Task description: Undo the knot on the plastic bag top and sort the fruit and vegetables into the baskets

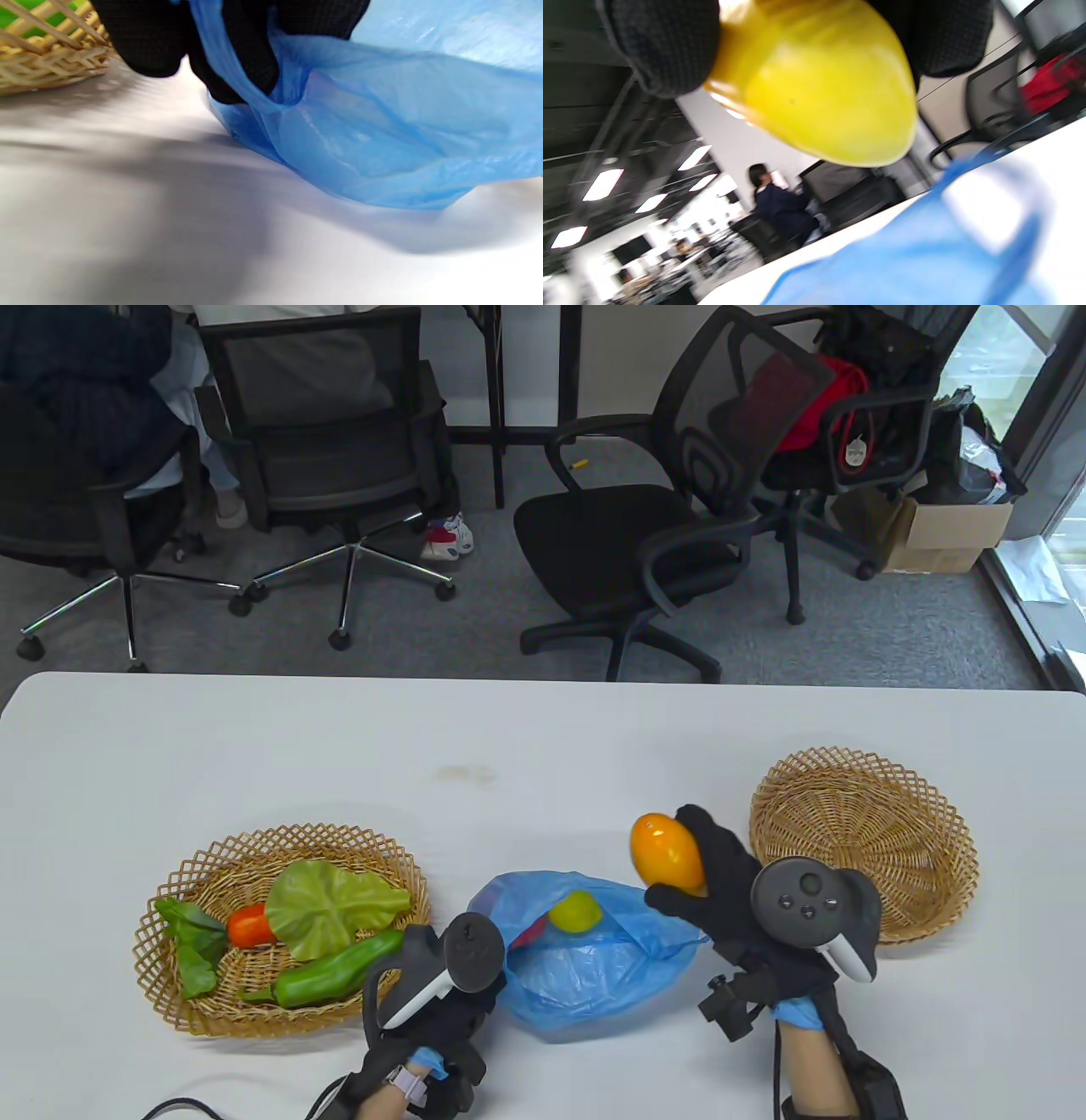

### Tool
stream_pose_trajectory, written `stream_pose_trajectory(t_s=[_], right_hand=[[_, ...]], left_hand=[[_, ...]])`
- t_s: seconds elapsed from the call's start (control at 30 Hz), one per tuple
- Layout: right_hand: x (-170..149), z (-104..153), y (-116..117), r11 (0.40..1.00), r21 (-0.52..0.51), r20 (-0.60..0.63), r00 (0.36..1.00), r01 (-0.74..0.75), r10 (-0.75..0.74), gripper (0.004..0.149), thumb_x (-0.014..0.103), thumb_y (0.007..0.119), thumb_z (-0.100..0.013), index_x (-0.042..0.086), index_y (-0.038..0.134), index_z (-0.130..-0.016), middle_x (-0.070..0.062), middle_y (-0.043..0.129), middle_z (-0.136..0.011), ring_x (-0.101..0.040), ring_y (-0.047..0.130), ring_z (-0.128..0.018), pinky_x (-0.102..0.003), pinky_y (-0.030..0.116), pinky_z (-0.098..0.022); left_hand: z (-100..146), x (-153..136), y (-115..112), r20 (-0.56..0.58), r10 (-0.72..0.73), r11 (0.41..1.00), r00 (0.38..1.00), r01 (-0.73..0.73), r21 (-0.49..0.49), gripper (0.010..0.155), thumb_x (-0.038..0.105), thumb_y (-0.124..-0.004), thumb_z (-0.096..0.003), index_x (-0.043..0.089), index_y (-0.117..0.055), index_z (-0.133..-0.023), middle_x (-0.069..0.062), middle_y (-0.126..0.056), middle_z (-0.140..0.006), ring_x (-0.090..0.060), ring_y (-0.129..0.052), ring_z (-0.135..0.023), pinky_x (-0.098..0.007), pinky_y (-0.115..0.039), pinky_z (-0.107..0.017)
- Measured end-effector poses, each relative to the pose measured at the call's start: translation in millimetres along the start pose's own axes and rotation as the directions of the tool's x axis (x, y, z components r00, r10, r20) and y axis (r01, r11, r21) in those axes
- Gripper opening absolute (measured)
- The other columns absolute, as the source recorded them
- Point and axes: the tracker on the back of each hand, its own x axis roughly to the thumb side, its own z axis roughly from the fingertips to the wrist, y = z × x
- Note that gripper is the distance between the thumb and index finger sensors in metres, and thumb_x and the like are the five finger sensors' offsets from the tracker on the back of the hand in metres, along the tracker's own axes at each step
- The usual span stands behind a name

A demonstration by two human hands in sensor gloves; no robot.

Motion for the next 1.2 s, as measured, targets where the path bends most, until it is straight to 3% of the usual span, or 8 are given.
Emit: stream_pose_trajectory(t_s=[0.1, 0.27, 0.6, 0.87, 1.2], right_hand=[[-27, -3, -18, 0.995, -0.039, -0.134, 0.987, -0.093, 0.087, 0.091, 0.047, 0.081, -0.046, -0.006, 0.044, -0.110, -0.032, 0.065, -0.103, -0.048, 0.077, -0.085, -0.062, 0.066, -0.064], [-69, -5, -28, 0.968, -0.010, -0.312, 0.921, -0.249, 0.233, 0.091, 0.047, 0.081, -0.046, -0.006, 0.044, -0.110, -0.032, 0.065, -0.102, -0.048, 0.077, -0.085, -0.063, 0.066, -0.063], [-118, -14, -7, 0.884, 0.190, -0.456, 0.759, -0.427, 0.464, 0.090, 0.046, 0.080, -0.046, -0.004, 0.043, -0.111, -0.033, 0.064, -0.103, -0.049, 0.076, -0.086, -0.063, 0.065, -0.064], [-139, -18, 15, 0.849, 0.271, -0.487, 0.696, -0.453, 0.527, 0.088, 0.045, 0.079, -0.047, 0.000, 0.041, -0.112, -0.033, 0.064, -0.104, -0.049, 0.075, -0.087, -0.064, 0.064, -0.064], [-161, -13, 30, 0.912, 0.292, -0.580, 0.706, -0.287, 0.407, 0.086, 0.041, 0.075, -0.052, -0.005, 0.035, -0.112, -0.037, 0.057, -0.105, -0.054, 0.069, -0.088, -0.067, 0.059, -0.065]], left_hand=[[1, -1, 2, 0.001, 0.010, 1.000, 1.000, -0.010, 0.005, 0.060, 0.032, -0.076, -0.0554, 0.006, -0.061, -0.107, -0.005, -0.086, -0.088, -0.010, -0.098, -0.064, -0.039, -0.086, -0.056], [1, -1, 2, 0.007, 0.020, 1.000, 1.000, -0.020, 0.004, 0.060, 0.032, -0.075, -0.0556, 0.006, -0.061, -0.107, -0.005, -0.086, -0.088, -0.010, -0.098, -0.064, -0.039, -0.086, -0.056], [-1, -1, 1, 0.015, 0.022, 1.000, 1.000, -0.022, -0.002, 0.059, 0.032, -0.075, -0.0557, 0.006, -0.061, -0.107, -0.005, -0.086, -0.088, -0.010, -0.098, -0.064, -0.039, -0.086, -0.056], [-1, 0, 1, 0.022, 0.024, 1.000, 0.999, -0.024, -0.006, 0.058, 0.032, -0.075, -0.0559, 0.006, -0.062, -0.107, -0.004, -0.086, -0.088, -0.010, -0.098, -0.064, -0.039, -0.086, -0.056], [-2, 2, -1, 0.032, 0.029, 1.000, 0.999, -0.028, -0.013, 0.058, 0.032, -0.075, -0.0559, 0.006, -0.062, -0.107, -0.005, -0.086, -0.088, -0.010, -0.098, -0.064, -0.039, -0.086, -0.056]])
